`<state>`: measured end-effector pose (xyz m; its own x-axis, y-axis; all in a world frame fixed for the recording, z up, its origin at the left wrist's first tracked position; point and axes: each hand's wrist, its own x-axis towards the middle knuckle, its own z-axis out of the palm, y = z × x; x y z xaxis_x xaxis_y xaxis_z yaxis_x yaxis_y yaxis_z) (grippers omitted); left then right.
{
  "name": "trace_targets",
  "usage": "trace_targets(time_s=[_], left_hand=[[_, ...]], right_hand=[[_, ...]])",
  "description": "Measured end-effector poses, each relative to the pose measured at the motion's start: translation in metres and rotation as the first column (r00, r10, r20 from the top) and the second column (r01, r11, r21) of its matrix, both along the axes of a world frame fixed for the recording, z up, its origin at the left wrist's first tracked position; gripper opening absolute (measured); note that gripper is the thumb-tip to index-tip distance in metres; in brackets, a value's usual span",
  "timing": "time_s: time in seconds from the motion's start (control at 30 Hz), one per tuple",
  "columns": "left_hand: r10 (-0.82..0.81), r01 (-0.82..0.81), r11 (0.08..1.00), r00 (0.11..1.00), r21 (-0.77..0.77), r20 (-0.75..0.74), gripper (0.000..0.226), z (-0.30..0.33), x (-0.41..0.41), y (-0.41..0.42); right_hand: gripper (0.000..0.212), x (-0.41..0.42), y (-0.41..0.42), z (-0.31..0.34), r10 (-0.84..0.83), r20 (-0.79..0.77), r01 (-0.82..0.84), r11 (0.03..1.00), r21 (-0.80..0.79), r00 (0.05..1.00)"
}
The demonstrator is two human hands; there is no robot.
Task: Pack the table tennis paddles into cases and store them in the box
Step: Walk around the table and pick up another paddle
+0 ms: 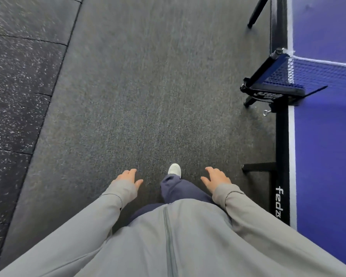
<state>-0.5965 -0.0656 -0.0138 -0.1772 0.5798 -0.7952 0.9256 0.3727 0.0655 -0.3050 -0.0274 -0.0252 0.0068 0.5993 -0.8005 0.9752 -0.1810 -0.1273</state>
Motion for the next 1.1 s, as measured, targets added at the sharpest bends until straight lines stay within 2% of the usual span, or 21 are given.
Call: trace_targets(time_s=[0.2, 0.5, 0.63, 0.83, 1.1], left_hand=[[0.049, -0.049, 0.996, 0.999, 0.071, 0.0, 0.058, 0.017, -0.006, 0.113], [-0.125, 0.125, 0.985, 0.992, 0.118, -0.011, 0.055, 0.008, -0.006, 0.247], [-0.147, 0.142, 0.984, 0.988, 0.105, 0.045, 0.055, -0.006, -0.024, 0.324], [-0.165, 0.156, 0.982, 0.983, 0.109, 0.078, 0.054, -0.009, -0.062, 0.458], [-0.252, 0.241, 0.959, 0.966, 0.15, 0.064, 0.055, -0.001, -0.077, 0.61]], right_hand=[[0.049, 0.009, 0.108, 0.011, -0.001, 0.01, 0.0, 0.999, 0.054, 1.0], [0.05, -0.02, 0.226, 0.011, -0.007, -0.007, 0.007, 0.997, 0.079, 1.0], [0.049, -0.042, 0.285, 0.008, -0.042, 0.01, 0.041, 0.998, 0.057, 0.999], [0.049, -0.074, 0.383, 0.017, -0.209, 0.018, 0.209, 0.977, 0.034, 0.978], [0.048, -0.077, 0.5, 0.027, -0.32, 0.024, 0.317, 0.945, 0.075, 0.947]])
